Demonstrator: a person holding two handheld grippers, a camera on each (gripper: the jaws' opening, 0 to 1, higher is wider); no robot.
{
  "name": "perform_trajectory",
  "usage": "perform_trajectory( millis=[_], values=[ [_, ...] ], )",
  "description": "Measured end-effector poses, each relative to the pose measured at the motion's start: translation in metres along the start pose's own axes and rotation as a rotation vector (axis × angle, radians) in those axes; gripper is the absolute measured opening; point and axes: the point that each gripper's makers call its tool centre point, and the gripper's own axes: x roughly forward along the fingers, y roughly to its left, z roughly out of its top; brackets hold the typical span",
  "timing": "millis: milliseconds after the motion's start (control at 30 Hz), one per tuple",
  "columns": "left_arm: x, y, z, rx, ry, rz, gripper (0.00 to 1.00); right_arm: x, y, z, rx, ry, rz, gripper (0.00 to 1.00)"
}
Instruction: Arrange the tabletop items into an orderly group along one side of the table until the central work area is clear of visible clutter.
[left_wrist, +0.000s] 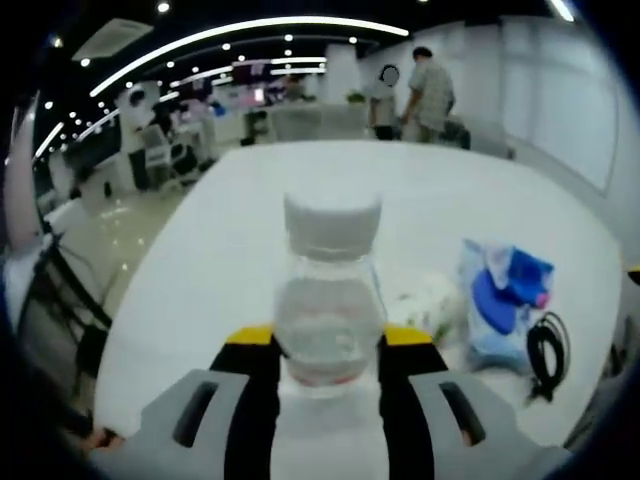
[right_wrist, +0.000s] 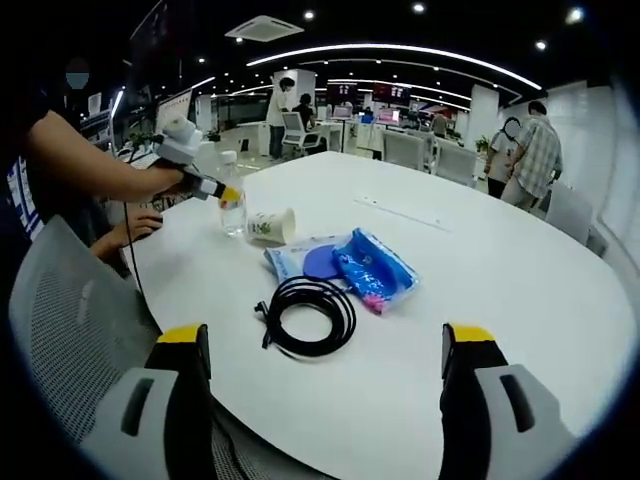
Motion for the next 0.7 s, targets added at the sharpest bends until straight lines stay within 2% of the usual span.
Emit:
perform_trajectory(
  millis=[67,233,400,700],
  values=[
    [-0.0057,-0.0066,0.0008,0.002,-0.008,0.003,0.34,-0.0002,-0.0004,0.0001,0.001,-0.002,-0.002,0.95],
    [-0.0014,-0.0020,0.0009,0.012,-0.014,0.021,0.35,-0.0001,-0.0019,-0.0005,0.008,-0.002,-0.007,0.95],
    [-0.0029,0.0007,-0.0007,-0.048,-0.029,0.059,0.35,-0.0002,-0.0018,-0.0005,0.005,-0.003,-0.006,0.94],
    [-0.0105,-0.0053,-0.0019,-0.052,-0.037,0.038,0.36,0.0004,-0.0013,-0.0013,0.002,0.001,0.003,0.94]
  ],
)
